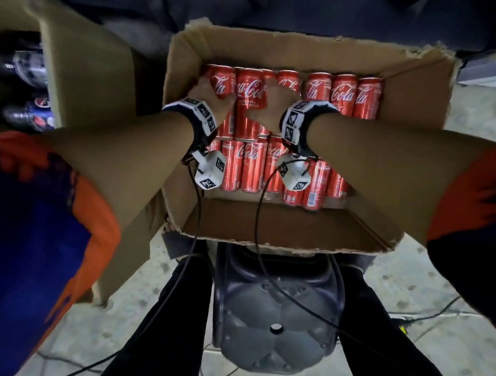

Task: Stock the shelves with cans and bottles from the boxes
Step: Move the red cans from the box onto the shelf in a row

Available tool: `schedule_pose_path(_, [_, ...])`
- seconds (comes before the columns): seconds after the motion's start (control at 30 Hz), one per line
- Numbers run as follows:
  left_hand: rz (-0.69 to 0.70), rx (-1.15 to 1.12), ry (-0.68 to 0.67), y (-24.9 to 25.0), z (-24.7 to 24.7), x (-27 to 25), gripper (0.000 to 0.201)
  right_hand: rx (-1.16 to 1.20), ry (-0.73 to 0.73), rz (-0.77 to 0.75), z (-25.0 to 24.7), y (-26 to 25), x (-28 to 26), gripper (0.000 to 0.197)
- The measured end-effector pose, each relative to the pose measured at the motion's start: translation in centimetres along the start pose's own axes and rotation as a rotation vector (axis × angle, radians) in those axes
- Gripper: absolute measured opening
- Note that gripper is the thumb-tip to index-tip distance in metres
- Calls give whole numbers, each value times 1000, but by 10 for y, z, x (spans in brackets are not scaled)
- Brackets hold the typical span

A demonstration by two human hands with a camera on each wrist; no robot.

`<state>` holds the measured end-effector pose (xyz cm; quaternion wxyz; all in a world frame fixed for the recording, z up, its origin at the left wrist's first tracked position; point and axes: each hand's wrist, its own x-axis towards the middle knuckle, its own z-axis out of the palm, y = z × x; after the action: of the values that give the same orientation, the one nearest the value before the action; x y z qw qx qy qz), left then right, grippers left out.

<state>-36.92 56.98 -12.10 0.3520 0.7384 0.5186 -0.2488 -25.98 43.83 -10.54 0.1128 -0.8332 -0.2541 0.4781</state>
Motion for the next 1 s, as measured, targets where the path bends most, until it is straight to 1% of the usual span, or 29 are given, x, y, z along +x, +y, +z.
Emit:
schedule_pose_path(0.07, [13,-20,32,3,1,11,69,22,35,23,5,-7,11,84])
schedule_pose_path(0.13, [-11,-25,35,5,2,18,72,33,58,36,10,-10,17,91])
schedule_pose_path(0.2, [-14,-54,36,6,4,19,72,81,88,38,12,-8,19,94])
schedule_pose_path(0.3, [17,-140,54,2,8,15,71,261,108,42,13,6,14,90])
schedule_pose_path(0.4, [107,-118,47,-7,12,-4,67,424,134,56,14,19,2,95])
schedule_pose_path(0.5, [167,-161,-9,-18,13,-33,65,485,104,66,9,32,-16,88])
schedule_pose_path(0.63, [106,-241,-106,-23,11,-83,62,489,58,85,-4,58,-53,82])
schedule_pose_path(0.7, [95,-297,-153,-25,10,-114,60,541,6,106,-12,65,-78,79])
schedule_pose_path(0.8, [95,-380,-199,-29,9,-158,57,686,-68,158,-21,73,-122,67])
schedule_pose_path(0.9, [103,-415,-238,-26,1,-201,57,819,-76,165,-27,74,-166,62])
schedule_pose_path(1.0, [99,-476,-262,-21,-10,-244,60,833,-109,142,-35,63,-212,47])
